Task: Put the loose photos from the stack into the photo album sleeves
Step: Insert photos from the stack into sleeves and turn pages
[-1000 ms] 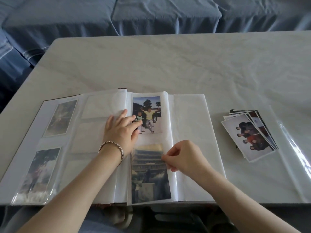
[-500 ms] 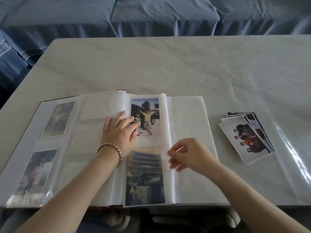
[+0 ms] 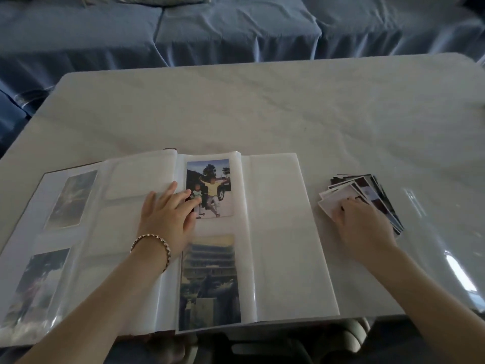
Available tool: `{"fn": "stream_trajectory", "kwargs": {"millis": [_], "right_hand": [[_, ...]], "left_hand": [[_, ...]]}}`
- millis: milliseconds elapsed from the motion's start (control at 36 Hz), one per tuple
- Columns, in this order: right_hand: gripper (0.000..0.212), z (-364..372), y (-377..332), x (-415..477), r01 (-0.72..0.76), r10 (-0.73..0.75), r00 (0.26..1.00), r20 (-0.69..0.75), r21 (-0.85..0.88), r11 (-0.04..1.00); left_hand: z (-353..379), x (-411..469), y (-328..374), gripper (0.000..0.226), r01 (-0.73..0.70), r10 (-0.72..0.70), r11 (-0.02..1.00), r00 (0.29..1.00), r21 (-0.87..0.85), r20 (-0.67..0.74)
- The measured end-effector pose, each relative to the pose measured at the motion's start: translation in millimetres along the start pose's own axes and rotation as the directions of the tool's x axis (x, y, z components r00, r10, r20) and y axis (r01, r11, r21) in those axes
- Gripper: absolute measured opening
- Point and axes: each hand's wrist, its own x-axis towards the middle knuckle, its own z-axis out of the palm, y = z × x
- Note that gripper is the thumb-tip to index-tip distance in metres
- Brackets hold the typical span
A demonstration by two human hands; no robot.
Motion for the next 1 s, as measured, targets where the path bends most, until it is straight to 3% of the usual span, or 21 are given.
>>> {"fn": "stream_trajectory", "kwargs": {"millis": [56,167,389,472,528,583,667,750,806,944,1000], "right_hand": [[0.019,-1.9,3.1,0.8,0.017,-0.017,1.0,0.01,-0.002,1.0],[0.044,-5.8,5.4,2.3,0.04,-0.04,0.995,0.091,0.004,0.999],[0.015,-12.4,1.6,-3.5,0.073,-0.073,0.997,0.011,-0.003,0.997],[0.009,-21.0,-8.4,-8.4,0.174,-0.143,0.967,-0.212,0.134,0.976],[0.013,-26.4,-24.6,-14.5,0.365,-0.235,0.865,-0.444,0.235,0.901],[0.019,-30.8,-45.6,-18.5,0.538,-0.344,0.769,-0.539,0.254,0.804],[0.033,-35.3,-80.7,-24.0,0.658,-0.445,0.709,-0.547,0.286,0.696],[0.039,-35.9,-118.0,-32.8,0.744,-0.556,0.656,-0.509,0.313,0.591],[0.039,-34.2,-139.5,-38.3,0.785,-0.629,0.617,-0.473,0.321,0.529],[0.043,-31.4,-178.5,-45.9,0.836,-0.751,0.533,-0.389,0.379,0.397],[0.035,-33.6,-188.7,-47.3,0.838,-0.772,0.509,-0.381,0.426,0.342]], "left_hand": [[-0.6,0.3,0.4,0.041,0.0,-0.001,1.0,1.0,0.016,0.015],[-0.9,-0.3,0.7,0.039,0.005,-0.005,1.0,1.0,-0.018,0.001],[0.3,-2.0,-1.3,0.046,-0.016,0.012,0.996,0.999,-0.083,-0.046],[1.2,-1.3,-2.5,0.032,-0.048,0.035,0.989,0.995,-0.14,-0.094],[0.0,-1.0,-2.0,0.027,-0.062,0.032,0.979,0.988,-0.197,-0.154],[-5.4,-4.9,1.1,0.027,-0.072,0.0,0.944,0.976,-0.322,-0.217],[-25.2,-17.2,14.0,0.058,0.0,-0.105,0.79,0.985,-0.614,-0.136],[-42.5,-25.7,18.5,0.066,0.18,-0.125,0.431,0.982,-0.884,0.139],[-51.3,-30.3,17.3,0.051,0.256,-0.072,0.217,0.966,-0.942,0.247],[-55.6,-41.3,-4.1,0.013,0.3,-0.305,0.018,0.91,-0.954,0.28],[-54.7,-44.5,-15.5,0.019,0.305,-0.402,0.016,0.874,-0.952,0.273]]}}
